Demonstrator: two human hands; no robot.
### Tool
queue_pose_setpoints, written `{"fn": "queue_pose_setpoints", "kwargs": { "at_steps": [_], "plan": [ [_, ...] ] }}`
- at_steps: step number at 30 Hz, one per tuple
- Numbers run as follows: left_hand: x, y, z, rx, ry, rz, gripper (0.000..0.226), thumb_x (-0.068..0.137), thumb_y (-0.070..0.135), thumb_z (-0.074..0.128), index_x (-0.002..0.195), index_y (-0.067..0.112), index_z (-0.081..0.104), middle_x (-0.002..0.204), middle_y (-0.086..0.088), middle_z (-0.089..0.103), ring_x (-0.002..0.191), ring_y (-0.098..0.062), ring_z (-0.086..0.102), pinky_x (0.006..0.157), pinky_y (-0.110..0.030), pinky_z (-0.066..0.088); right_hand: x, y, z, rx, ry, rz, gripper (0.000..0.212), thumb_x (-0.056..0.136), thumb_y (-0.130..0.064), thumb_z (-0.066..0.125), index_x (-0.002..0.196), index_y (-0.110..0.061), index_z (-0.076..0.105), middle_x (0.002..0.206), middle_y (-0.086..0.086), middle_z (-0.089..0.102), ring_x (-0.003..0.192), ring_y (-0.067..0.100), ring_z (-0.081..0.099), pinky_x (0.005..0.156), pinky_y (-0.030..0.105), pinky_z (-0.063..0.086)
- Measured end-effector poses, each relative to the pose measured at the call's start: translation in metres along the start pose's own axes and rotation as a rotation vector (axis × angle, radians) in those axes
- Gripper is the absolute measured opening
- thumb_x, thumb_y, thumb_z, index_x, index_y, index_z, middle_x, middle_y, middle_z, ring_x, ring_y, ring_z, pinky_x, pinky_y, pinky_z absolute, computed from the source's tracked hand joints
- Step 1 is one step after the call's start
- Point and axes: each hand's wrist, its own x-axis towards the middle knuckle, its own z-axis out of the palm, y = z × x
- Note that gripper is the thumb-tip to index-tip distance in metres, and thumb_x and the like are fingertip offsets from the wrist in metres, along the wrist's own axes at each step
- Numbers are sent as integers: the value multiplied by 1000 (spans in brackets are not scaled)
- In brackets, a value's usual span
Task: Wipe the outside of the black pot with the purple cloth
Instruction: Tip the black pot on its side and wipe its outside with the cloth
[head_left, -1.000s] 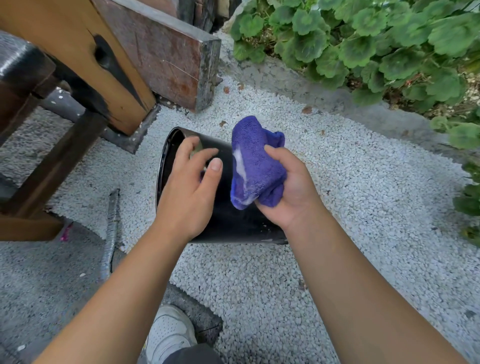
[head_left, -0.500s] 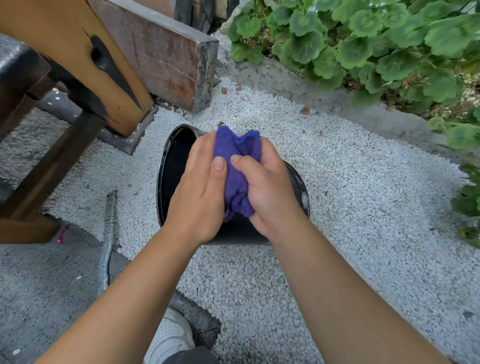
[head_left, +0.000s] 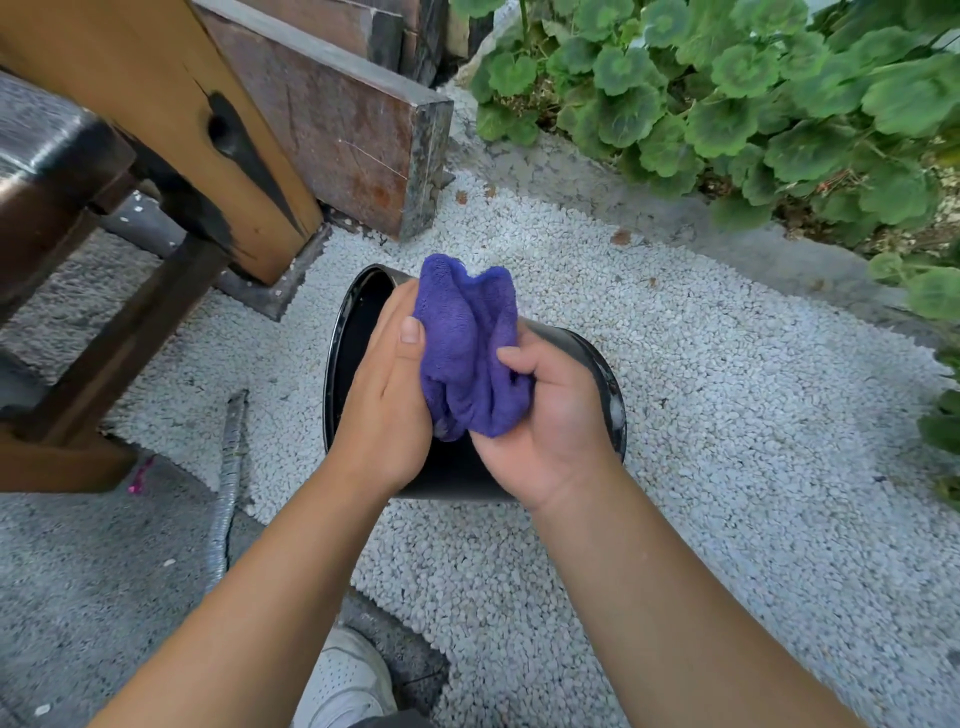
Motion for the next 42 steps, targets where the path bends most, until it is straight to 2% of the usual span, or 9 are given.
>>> {"fn": "queue_pose_setpoints", "kwargs": {
  "at_steps": [7,11,14,17,20,25,31,35,42],
  "plan": [
    [-4,0,-2,-177,-31,-35,58,91,73,33,126,32,55,119,13,66,115,-1,57,98,-21,42,-3,3,8,-284,-108,12,23,92,3,48,110,1,63,101,15,71,98,23,68,85,31,54],
    [-9,1,-5,-459,-68,-261,110,61,82,68,135,3,48,116,-7,71,109,-16,68,86,-24,54,-4,-3,17,-393,-214,58,32,90,3,51,119,-9,57,103,6,72,98,18,69,84,32,55],
    [-8,2,-13,-176,-80,-185,86,85,80,40,139,14,50,127,-14,62,119,-27,60,100,-38,48,-6,-8,19,-432,-223,67,46,88,7,54,126,-17,49,106,5,71,98,25,69,78,45,57],
    [-5,-8,-17,-64,-30,-194,56,105,52,23,139,16,50,131,-31,51,120,-53,48,98,-66,40,-4,-15,19,-403,29,12,77,76,8,67,137,-24,33,116,6,62,89,35,69,47,36,52],
    [-10,-5,-16,127,36,-117,85,91,76,13,148,19,40,159,0,32,147,-17,30,120,-41,22,3,-34,13,-944,428,-322,100,71,-7,80,146,-34,19,109,-13,56,87,14,69,49,22,50],
    [-9,-3,-9,153,53,-73,82,92,66,17,148,11,41,158,5,30,146,-6,27,121,-31,19,1,-33,-11,-1933,401,-506,45,72,-9,64,115,-20,55,112,-3,57,93,13,57,78,30,49],
    [-10,-6,-16,150,44,-56,106,81,87,16,148,9,37,153,10,29,145,-2,24,118,-17,16,5,-11,-14,-1854,162,-511,36,69,-31,71,103,-21,67,140,2,51,117,9,44,97,17,32],
    [-12,-5,-16,143,58,-94,87,91,71,18,151,10,36,156,10,28,147,-5,24,122,-29,17,8,-19,-31,-1951,24,-332,42,77,-41,72,114,-27,59,152,-5,35,139,21,27,109,36,25],
    [-16,-5,-16,147,38,-135,73,95,57,18,156,17,24,162,8,24,146,4,19,120,-21,14,5,-2,-54,-1898,193,-626,19,84,-27,63,98,-14,60,121,0,61,97,26,53,85,34,43]
  ]
}}
